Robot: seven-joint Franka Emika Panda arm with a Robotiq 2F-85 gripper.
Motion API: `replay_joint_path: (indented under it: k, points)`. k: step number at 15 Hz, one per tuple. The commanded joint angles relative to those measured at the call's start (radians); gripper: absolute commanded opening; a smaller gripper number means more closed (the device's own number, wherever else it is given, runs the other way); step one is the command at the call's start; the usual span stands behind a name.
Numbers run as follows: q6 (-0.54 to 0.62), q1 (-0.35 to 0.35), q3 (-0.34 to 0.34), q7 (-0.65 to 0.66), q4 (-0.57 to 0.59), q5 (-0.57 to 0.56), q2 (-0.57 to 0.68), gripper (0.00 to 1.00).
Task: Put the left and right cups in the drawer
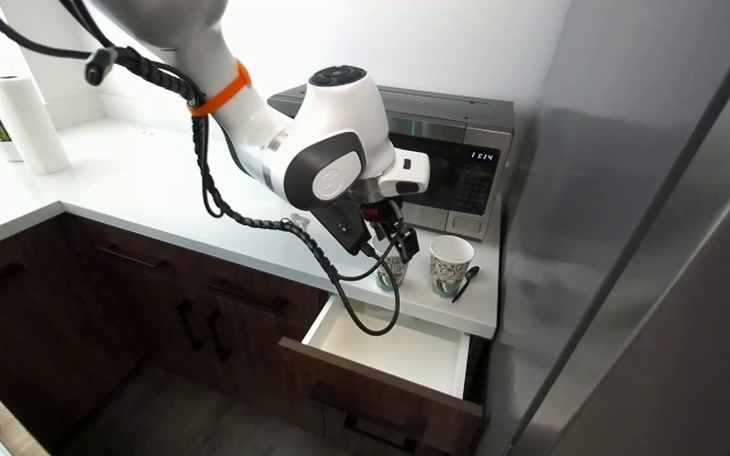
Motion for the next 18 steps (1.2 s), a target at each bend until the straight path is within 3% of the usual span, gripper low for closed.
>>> replay_joint_path:
  k: [1,8,12,14,16,18]
  points:
    - [-0.015,0.012,-0.009,0.005,0.027,0.024,0.038,0.49]
    - [-0.023,-0.016,0.015,-0.025,0.004,0.049,0.029,0.0]
    - [-0.041,-0.058,0.047,-0.076,-0.035,0.092,-0.024,0.01]
    - [-0.059,-0.113,0.093,-0.128,-0.056,0.125,-0.05,0.01]
    - [-0.087,-0.192,0.17,-0.227,-0.08,0.216,-0.081,0.01]
    - [-0.131,-0.288,0.275,-0.397,-0.09,0.385,-0.096,0.01]
